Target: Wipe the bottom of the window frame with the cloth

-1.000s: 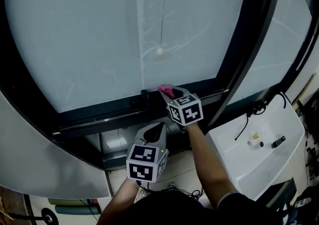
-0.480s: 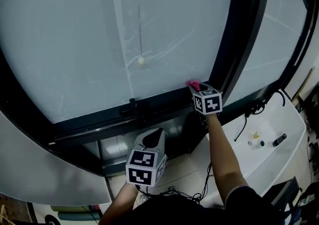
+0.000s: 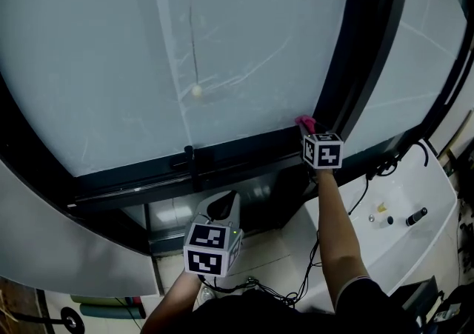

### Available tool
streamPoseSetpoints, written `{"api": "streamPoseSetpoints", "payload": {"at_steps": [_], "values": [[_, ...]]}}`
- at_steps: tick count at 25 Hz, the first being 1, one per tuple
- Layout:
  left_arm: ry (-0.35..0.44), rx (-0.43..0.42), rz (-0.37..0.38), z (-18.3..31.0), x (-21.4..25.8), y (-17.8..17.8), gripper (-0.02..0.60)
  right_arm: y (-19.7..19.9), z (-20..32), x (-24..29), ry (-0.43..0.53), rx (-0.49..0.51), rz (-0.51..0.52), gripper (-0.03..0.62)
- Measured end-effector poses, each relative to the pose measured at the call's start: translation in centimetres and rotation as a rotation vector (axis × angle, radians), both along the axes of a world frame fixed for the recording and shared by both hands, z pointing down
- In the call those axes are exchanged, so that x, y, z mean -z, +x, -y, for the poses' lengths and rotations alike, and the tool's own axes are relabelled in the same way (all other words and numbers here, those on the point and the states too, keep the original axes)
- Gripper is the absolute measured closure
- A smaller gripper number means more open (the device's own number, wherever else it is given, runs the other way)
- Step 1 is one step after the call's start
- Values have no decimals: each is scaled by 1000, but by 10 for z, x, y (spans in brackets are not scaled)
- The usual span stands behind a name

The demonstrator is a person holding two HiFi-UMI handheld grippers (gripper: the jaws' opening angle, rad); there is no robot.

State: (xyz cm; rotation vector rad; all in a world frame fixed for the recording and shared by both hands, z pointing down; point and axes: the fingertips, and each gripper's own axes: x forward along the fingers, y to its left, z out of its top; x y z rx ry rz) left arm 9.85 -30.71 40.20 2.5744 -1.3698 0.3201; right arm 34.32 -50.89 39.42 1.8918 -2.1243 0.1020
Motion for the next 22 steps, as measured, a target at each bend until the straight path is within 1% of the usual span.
{"api": "streamPoseSetpoints", "payload": {"at_steps": [3,6,8,11,14,18,22], "values": [[27,31,-16,0,7,-2,574,-15,-13,16,53,53,13,485],[61,78,-13,-2,18,-15,574,-54,-36,35,111,168,59,485],[91,120,-29,-2,29,-31,574,-86,-45,49,138,240,105,485],[119,193,-45,-5,37,-71,574,-142,-62,69,169,335,144,485],[129,241,-40,-9,41,-114,574,-193,-81,92,202,388,165,485],[126,288,-37,-12,46,-173,574,-259,-104,113,222,422,172,485],[124,321,-31,-12,47,-225,574,-315,-123,122,231,423,167,485]]}}
